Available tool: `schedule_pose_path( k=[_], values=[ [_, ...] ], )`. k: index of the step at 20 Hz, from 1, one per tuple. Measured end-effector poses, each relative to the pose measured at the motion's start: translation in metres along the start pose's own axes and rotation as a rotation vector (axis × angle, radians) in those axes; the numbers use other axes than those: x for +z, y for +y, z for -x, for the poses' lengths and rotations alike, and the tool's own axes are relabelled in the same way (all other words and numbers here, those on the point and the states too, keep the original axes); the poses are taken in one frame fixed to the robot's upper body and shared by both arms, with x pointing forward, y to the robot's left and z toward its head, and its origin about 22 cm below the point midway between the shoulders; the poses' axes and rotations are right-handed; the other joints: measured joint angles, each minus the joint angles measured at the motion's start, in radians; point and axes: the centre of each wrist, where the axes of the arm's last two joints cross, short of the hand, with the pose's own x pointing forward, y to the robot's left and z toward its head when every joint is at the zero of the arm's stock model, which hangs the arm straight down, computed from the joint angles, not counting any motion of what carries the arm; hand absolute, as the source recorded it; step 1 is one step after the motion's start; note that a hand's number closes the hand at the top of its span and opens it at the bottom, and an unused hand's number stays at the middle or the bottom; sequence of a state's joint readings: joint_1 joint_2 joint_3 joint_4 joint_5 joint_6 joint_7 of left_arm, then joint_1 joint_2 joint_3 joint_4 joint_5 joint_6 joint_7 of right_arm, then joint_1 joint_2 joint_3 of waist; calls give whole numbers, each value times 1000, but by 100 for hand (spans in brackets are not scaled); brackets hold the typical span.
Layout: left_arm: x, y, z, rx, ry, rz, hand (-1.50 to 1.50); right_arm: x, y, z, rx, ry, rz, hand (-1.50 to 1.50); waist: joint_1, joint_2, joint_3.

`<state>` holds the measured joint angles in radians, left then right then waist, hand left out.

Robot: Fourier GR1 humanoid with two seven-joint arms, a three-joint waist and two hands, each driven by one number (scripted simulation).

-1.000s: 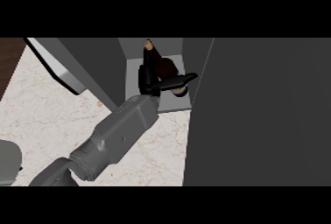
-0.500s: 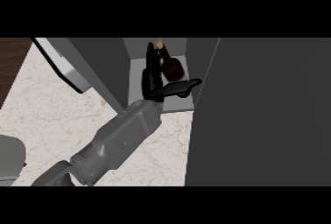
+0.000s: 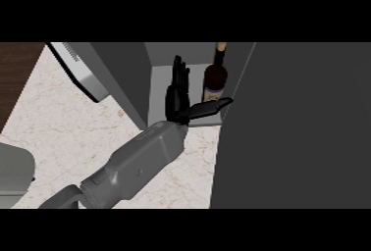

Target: Pick up the wine, place it into the cabinet and close the cabinet

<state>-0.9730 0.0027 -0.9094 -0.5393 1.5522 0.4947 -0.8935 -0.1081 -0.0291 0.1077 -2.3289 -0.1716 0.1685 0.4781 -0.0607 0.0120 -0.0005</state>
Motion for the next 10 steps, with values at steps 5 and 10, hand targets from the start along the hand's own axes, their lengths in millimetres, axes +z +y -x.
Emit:
schedule_pose_path(
  k=[5, 10],
  values=[
    [13, 1, 7, -2, -4, 33, -150, -2, 0, -2, -1, 6, 17, -150, 21, -5, 0],
    [28, 4, 12, -1, -9, 44, -150, 5, 0, -4, 5, 12, 32, -150, 40, -10, 0]
  ],
)
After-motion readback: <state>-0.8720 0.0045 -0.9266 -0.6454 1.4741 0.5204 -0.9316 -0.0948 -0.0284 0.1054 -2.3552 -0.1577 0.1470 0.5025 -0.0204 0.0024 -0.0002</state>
